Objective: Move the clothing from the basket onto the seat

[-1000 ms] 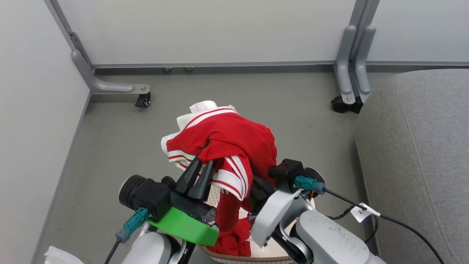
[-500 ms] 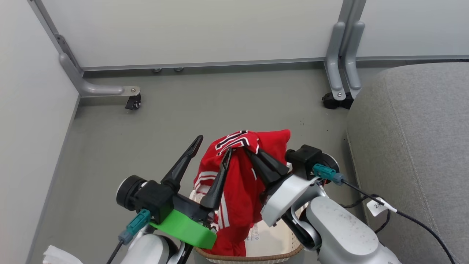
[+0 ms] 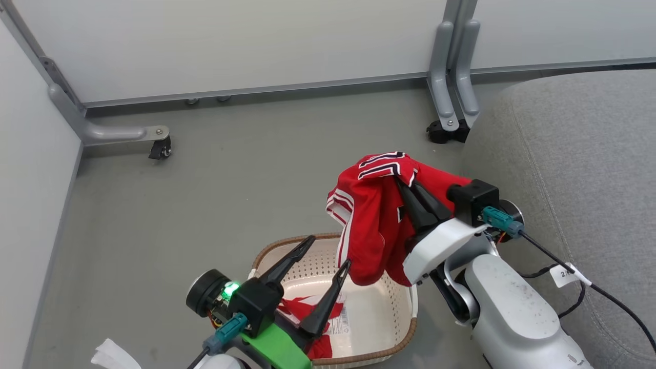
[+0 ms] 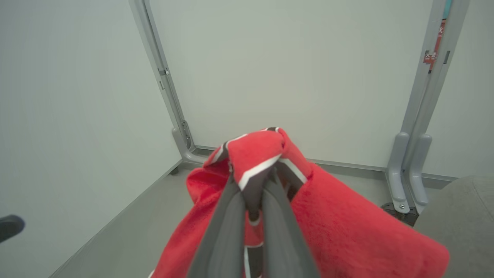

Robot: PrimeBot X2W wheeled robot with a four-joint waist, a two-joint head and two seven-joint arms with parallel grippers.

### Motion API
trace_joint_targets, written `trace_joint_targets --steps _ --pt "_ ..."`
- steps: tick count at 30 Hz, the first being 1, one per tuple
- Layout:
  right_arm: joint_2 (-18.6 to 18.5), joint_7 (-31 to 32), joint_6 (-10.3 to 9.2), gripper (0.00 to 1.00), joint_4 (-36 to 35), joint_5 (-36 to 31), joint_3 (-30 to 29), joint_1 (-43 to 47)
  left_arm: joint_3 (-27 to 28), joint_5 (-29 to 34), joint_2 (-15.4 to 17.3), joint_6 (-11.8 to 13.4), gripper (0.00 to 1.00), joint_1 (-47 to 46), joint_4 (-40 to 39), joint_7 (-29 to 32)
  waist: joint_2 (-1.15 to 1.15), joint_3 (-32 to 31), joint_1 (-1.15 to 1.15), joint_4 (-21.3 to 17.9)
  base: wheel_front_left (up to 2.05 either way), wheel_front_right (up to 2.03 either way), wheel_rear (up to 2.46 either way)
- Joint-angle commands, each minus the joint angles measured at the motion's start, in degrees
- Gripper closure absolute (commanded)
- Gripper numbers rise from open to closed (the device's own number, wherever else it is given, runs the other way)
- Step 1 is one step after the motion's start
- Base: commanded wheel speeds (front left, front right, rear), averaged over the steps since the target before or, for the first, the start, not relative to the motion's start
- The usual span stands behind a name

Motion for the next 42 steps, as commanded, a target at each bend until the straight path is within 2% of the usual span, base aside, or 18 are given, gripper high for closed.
trace_joint_targets --steps 1,11,23,29,35,42 --pt "-0.3 0.2 0.00 1.00 -0.1 -0.3 -0.7 0.7 -0.1 -0.7 0.4 -0.2 0.00 0.7 0.1 0.0 0.00 0.3 0.00 -1.0 0.00 0.00 0.00" --pt "-0.9 1.7 0.00 1.00 -1.3 -1.7 -5.0 2.2 -1.5 -0.9 1.7 0.1 0.00 1.0 -0.8 -0.6 0.00 1.4 0.00 -6.7 0.00 0.00 0.00" --pt "-1.9 2.0 0.00 1.00 -2.5 -2.3 -10.7 0.3 -3.0 -0.2 2.9 0.3 0.00 -1.2 -3.0 0.0 0.00 5.3 0.00 -19.9 0.00 0.00 0.00" --pt "-2.2 1.6 0.00 1.00 -2.5 -2.5 -14.3 0.0 -3.5 -0.2 3.8 0.4 0.00 -2.0 -3.6 0.5 0.00 7.3 0.00 -25.1 0.00 0.00 0.00" --pt "-1.8 0.9 0.00 1.00 -2.8 -2.6 -18.1 -0.7 -3.4 0.1 5.2 0.5 0.00 -3.2 -4.7 1.1 0.00 9.9 0.00 -28.2 0.00 0.00 0.00" --pt "-2.0 0.0 -0.01 1.00 -2.5 -2.7 -23.5 -4.4 -4.3 1.1 6.9 0.1 0.00 -6.8 -6.7 2.6 0.00 14.2 0.00 -28.6 0.00 0.00 0.00"
